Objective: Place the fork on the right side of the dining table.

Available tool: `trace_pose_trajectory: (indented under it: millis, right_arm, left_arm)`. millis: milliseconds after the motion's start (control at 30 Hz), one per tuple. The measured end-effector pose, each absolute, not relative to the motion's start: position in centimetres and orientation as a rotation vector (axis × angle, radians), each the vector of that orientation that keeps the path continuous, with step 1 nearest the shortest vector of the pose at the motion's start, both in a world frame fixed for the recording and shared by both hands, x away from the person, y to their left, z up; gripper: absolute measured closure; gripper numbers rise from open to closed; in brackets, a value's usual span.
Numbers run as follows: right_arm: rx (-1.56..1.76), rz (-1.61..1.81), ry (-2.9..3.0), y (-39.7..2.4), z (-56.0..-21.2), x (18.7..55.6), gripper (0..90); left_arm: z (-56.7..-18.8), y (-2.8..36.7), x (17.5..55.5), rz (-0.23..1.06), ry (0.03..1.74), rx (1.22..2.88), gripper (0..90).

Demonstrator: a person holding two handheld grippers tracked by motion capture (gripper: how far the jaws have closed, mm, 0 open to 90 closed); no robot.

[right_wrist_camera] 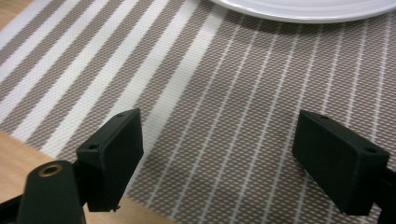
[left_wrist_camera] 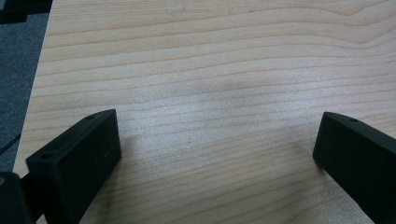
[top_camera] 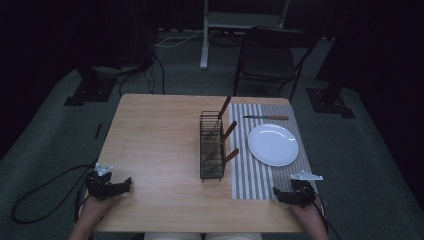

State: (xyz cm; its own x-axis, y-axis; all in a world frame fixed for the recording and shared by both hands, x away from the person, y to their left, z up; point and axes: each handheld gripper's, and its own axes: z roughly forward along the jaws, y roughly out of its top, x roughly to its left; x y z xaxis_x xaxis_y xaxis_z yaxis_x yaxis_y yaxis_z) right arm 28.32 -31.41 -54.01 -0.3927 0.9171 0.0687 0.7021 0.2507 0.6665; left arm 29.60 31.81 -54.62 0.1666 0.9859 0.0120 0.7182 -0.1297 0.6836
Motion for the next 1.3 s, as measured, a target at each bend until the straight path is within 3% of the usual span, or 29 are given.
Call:
trace_pose_trajectory:
  millis: [1300]
  right_arm:
    - [1.197, 1.120, 2.315, -23.3, -48.7, 27.1, 21.8]
  left_arm:
    - [-54.6, 31.8, 29.6, 0.649, 1.608, 1.910, 1.2]
